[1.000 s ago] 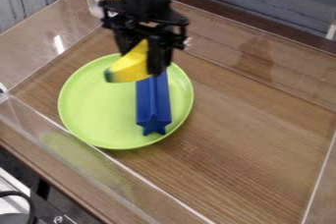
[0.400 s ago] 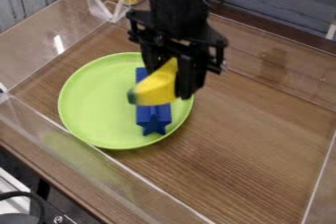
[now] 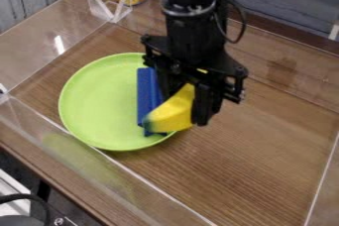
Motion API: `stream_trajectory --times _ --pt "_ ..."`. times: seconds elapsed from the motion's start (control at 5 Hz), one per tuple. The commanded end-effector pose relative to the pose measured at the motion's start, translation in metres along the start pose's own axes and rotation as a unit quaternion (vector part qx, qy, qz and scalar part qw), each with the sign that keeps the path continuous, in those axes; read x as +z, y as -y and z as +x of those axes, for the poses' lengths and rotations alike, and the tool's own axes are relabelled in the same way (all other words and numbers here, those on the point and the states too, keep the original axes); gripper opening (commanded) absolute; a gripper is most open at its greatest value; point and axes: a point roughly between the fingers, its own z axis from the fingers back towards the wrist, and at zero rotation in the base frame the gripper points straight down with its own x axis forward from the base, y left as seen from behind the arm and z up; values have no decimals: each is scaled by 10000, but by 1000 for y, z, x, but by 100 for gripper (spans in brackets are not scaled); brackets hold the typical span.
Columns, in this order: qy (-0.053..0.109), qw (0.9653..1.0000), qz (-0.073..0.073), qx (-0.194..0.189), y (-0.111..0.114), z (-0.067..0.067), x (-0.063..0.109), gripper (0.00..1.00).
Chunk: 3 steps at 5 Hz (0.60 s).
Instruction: Remove the banana from inside the green plate and put it on the table
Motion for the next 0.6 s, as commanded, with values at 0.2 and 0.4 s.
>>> stream_trajectory --times 0.2,0.4 --pt "220 9997 -99 -29 21 17 -17 0" --pt "252 9995 -132 -139 34 26 -30 0"
